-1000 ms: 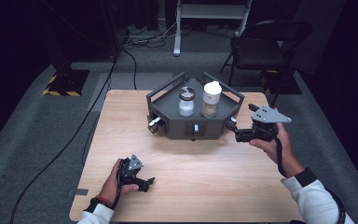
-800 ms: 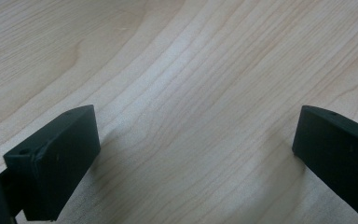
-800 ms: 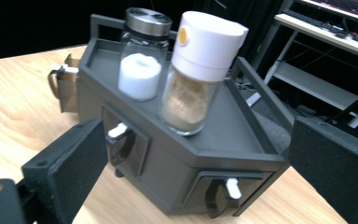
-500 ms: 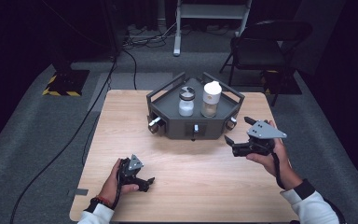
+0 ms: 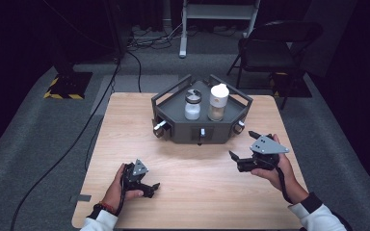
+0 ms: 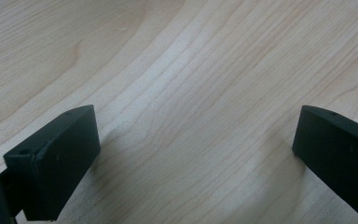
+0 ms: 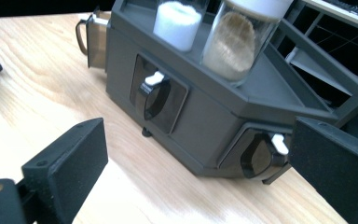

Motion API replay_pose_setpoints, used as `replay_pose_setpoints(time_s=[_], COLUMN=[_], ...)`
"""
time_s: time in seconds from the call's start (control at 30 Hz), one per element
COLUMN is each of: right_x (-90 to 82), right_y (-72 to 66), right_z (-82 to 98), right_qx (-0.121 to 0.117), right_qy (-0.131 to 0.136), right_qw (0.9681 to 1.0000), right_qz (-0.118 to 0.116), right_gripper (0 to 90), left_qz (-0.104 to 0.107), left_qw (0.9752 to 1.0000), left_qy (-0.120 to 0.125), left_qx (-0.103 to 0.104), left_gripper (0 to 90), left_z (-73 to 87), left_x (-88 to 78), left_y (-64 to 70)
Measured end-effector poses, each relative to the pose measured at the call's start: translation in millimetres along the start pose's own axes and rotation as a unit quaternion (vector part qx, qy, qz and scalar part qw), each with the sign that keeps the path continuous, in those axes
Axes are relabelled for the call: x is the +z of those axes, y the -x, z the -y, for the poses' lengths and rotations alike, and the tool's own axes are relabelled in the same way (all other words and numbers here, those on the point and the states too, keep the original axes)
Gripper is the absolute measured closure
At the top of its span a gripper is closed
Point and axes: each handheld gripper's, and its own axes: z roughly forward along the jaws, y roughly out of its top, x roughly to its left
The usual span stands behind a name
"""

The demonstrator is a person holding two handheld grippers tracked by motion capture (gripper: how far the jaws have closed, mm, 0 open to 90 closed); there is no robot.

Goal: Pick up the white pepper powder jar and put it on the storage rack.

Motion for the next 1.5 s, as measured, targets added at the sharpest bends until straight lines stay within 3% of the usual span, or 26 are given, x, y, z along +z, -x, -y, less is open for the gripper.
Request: replay_pose_setpoints(time_s=[0.67,1.0,1.5], right_x=[16.7,22.1,43.8], right_y=[-14.0,-12.3,-7.4], right_z=[28.9,35.7,48.3], right_qx=[-0.015,-0.014,0.002], right_qy=[-0.043,-0.053,-0.114], right_qw=[0.9989,0.9983,0.9924], right_qz=[-0.011,-0.019,-0.047], right_gripper=[4.4,4.4,4.4], left_qz=[0.0,0.0,0.0], left_qw=[1.0,1.0,1.0], left_qy=[0.0,0.0,0.0], left_qx=[0.0,0.0,0.0], left_gripper=[0.3,0.3,0.3], left_z=[0.0,0.0,0.0], left_x=[0.0,0.0,0.0], left_y=[-0.1,0.0,0.0])
